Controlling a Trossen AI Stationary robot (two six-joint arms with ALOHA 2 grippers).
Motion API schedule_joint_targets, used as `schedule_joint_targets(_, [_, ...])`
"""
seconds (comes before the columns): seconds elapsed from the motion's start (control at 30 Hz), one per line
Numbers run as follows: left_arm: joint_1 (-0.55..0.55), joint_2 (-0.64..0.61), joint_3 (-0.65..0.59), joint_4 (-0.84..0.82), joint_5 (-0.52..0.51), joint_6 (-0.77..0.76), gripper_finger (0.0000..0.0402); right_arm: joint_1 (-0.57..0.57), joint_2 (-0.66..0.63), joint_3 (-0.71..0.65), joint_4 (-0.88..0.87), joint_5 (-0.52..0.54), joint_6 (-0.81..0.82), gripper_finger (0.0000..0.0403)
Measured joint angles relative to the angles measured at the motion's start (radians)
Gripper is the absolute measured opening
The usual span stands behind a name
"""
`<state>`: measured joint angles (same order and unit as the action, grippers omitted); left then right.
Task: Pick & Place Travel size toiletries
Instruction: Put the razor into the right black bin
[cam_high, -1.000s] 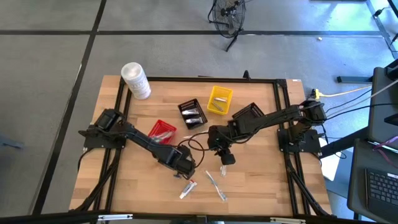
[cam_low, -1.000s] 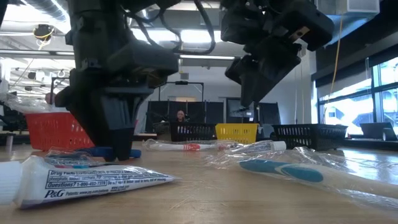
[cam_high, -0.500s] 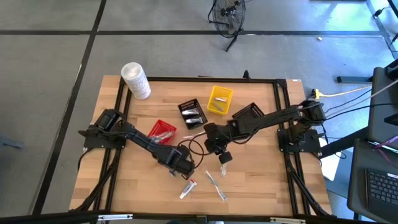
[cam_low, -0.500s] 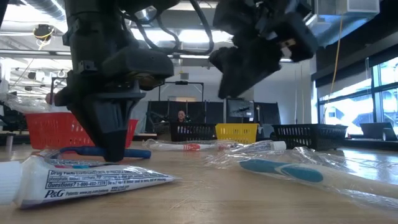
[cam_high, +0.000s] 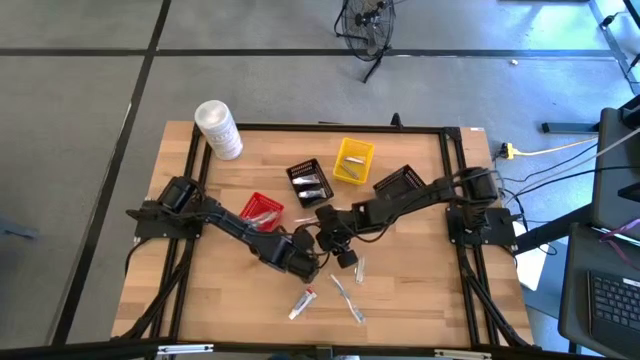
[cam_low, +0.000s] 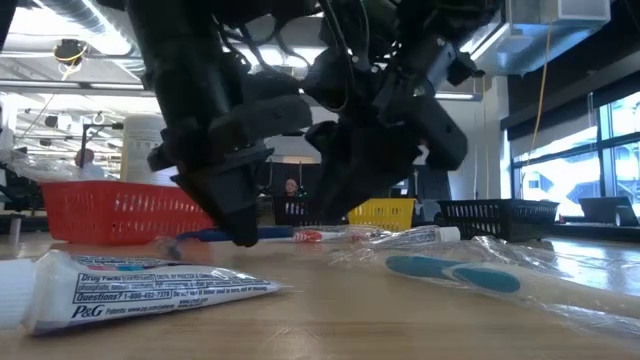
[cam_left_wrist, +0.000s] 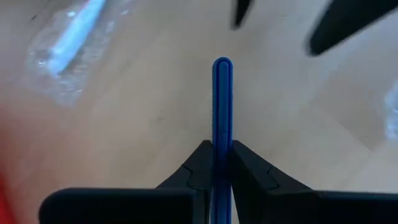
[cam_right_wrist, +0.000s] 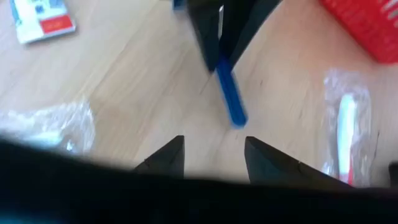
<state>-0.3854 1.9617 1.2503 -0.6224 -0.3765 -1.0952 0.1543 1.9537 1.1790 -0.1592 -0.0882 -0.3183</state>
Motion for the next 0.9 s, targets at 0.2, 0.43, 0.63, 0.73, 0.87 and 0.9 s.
schedule_joint_targets(0.2, [0.019,-0.001,0.0,0.036,-0.005,0.1,0.0032,-0.002,0.004,0.0,0.022,-0.024,0.023,0.0146])
schedule_joint_targets(0.43, [0.026,-0.001,0.0,0.088,-0.023,0.174,0.0032,-0.007,0.005,0.001,0.036,-0.029,0.031,0.0131])
schedule_joint_targets(0.63, [0.023,-0.001,0.0,0.087,-0.033,0.207,0.0032,-0.008,-0.022,0.003,-0.033,0.013,0.026,0.0143])
schedule_joint_targets(0.73, [0.021,-0.01,0.007,0.088,-0.068,0.207,0.0032,-0.009,-0.087,0.0,-0.127,0.097,0.022,0.0152])
schedule_joint_targets(0.87, [0.021,-0.013,0.006,0.079,-0.096,0.207,0.0032,-0.01,-0.227,0.0,-0.318,0.204,0.019,0.0154])
schedule_joint_targets(0.9, [0.021,-0.016,0.006,0.08,-0.101,0.209,0.0032,-0.01,-0.261,0.0,-0.376,0.231,0.019,0.0152])
